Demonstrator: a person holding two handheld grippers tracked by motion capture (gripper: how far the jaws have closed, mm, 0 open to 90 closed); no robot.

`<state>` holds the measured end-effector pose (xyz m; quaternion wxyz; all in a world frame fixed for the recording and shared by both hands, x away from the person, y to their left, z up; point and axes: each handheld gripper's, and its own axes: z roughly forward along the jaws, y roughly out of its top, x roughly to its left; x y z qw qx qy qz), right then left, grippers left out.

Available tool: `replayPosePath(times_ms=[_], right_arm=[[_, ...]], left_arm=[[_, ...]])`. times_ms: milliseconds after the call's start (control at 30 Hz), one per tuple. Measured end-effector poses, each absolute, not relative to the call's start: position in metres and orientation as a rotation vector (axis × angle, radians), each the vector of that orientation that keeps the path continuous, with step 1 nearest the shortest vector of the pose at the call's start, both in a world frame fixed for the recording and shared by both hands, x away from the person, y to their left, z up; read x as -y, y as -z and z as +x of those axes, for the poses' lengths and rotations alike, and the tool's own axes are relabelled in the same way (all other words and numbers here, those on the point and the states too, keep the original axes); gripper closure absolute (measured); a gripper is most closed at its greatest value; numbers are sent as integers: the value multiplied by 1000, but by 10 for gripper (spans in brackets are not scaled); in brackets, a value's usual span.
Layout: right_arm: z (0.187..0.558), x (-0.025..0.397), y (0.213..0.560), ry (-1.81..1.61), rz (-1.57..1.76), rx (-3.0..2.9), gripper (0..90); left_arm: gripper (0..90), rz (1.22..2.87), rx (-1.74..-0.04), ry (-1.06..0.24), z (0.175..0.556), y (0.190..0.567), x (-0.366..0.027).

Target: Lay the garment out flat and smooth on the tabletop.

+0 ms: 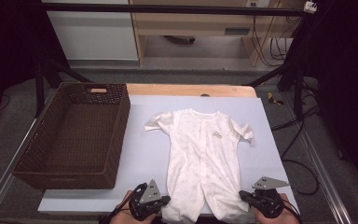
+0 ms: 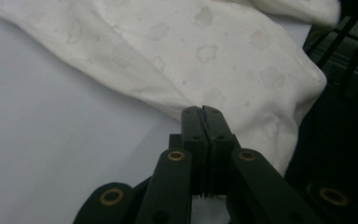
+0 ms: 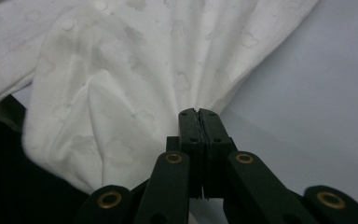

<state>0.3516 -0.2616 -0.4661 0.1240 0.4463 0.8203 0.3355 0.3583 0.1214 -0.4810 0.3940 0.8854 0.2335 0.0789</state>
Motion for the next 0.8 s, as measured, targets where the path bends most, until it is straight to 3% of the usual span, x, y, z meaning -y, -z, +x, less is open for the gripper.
replayPosePath(times_ms=[200,267,367,567,800], right_arm=[[344,272,465,-994,1318,-2371,868],[349,274,464,-1025,1349,-2328,716],[363,274,463,-1088,1384,-2261,562],[397,270,469,-1075,1468,-2139,535],[410,262,477,-1065,1485,-2140,527]], left_arm=[[887,2252,-575,-185,354,480,-121],[868,2228,-592,-205,355,479,-120],[781,2213,-606,-245,358,475,-118],[597,2206,-660,-385,385,468,-112],[565,2189,-711,-394,411,473,-113]])
